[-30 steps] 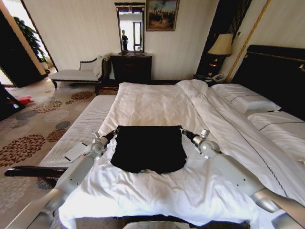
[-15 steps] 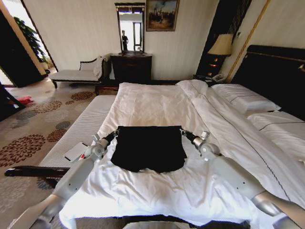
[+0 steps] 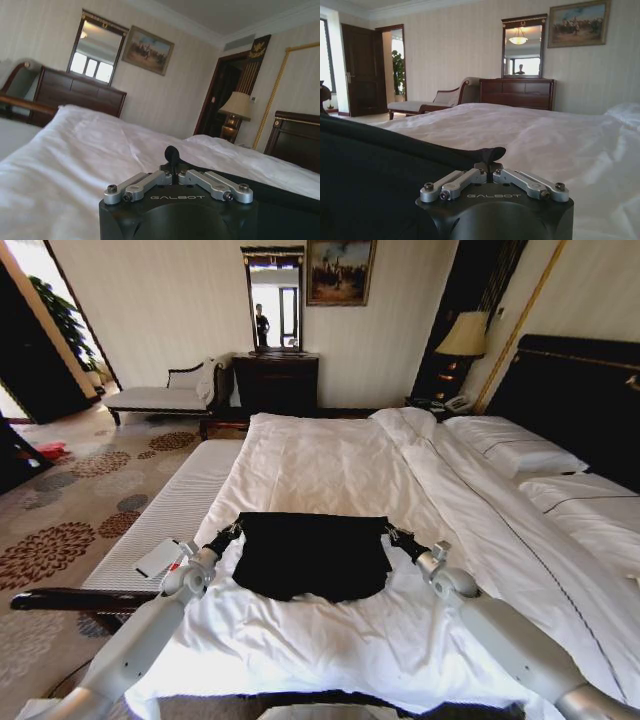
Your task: Fold the clothes on the bed.
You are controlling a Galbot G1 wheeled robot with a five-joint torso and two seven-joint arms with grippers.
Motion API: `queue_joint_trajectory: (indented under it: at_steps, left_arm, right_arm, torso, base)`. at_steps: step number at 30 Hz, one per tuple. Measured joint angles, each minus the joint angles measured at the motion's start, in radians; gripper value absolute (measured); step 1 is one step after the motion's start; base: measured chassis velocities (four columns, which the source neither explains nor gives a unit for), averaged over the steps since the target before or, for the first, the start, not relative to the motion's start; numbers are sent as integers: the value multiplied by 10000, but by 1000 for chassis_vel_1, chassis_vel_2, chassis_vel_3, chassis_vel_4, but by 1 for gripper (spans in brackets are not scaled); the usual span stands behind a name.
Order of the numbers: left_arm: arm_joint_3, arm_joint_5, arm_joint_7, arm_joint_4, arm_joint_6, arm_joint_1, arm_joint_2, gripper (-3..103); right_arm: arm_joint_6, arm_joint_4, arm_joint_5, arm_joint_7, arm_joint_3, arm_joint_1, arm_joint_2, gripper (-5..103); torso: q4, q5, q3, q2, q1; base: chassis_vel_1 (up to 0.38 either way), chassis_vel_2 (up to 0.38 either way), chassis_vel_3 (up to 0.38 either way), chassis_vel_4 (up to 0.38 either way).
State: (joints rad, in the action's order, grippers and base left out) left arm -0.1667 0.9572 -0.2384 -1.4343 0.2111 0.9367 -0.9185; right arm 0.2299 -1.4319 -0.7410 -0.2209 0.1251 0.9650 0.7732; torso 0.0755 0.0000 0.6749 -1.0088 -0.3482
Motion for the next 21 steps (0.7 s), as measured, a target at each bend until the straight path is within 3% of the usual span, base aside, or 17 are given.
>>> queue_joint_trajectory:
  at_steps: [3, 7, 21]
  left_arm:
    - [-123, -809, 0, -115, 828, 313, 19, 0]
    - [-413, -1030, -15, -327, 1214, 611, 6, 0]
    - [-1354, -1128, -302, -1575, 1264, 2813, 399, 0]
  right_arm:
    - [407, -205, 736, 113, 238, 302, 107, 1]
    - [777, -305, 1339, 296, 325, 369, 204, 1]
    - [1001, -1641, 2261, 368, 964, 2113, 155, 1]
  torso:
    - [-2, 0, 0, 0, 1]
    - [-2, 0, 1, 0, 0]
    - [-3, -1, 1, 0, 0]
  base:
    - [0, 0, 0, 0]
    - [0, 0, 0, 0]
    - [0, 0, 0, 0]
